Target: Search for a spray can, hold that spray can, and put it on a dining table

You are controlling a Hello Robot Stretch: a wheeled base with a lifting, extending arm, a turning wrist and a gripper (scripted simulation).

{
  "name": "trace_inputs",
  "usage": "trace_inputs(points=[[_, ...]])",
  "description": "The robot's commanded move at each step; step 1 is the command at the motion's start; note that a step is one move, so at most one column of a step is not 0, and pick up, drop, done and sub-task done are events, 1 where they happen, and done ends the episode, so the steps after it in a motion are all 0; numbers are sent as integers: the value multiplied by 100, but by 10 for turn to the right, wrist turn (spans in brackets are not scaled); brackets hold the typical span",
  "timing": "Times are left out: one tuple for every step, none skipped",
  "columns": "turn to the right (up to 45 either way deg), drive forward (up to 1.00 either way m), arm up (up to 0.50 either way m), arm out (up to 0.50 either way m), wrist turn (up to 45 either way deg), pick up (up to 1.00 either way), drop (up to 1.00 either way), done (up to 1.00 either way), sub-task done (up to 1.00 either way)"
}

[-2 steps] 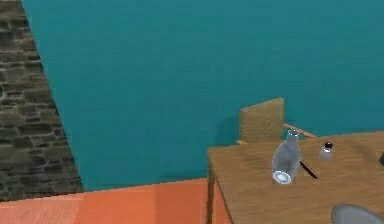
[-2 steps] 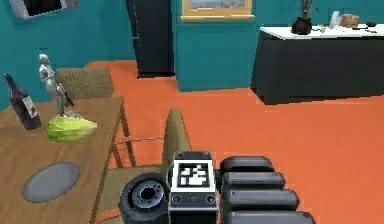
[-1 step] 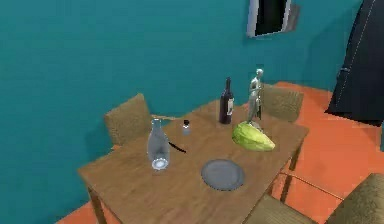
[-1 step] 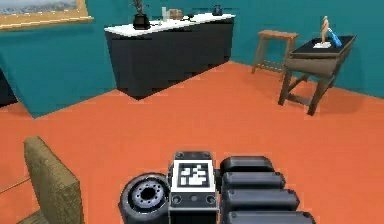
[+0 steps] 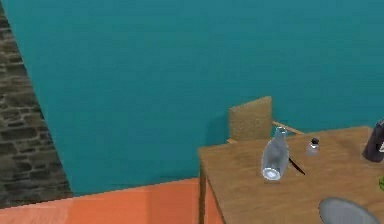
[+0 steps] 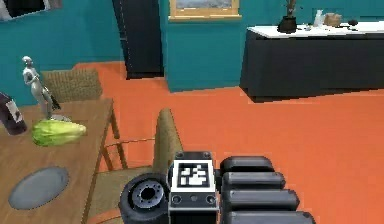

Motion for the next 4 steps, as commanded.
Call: trace_inputs(points=[[270,0,0,0,0,0,0,0,0],[30,0,0,0,0,0,0,0,0],[-180,0,0,0,0,0,0,0,0],[60,0,0,0,0,0,0,0,0]])
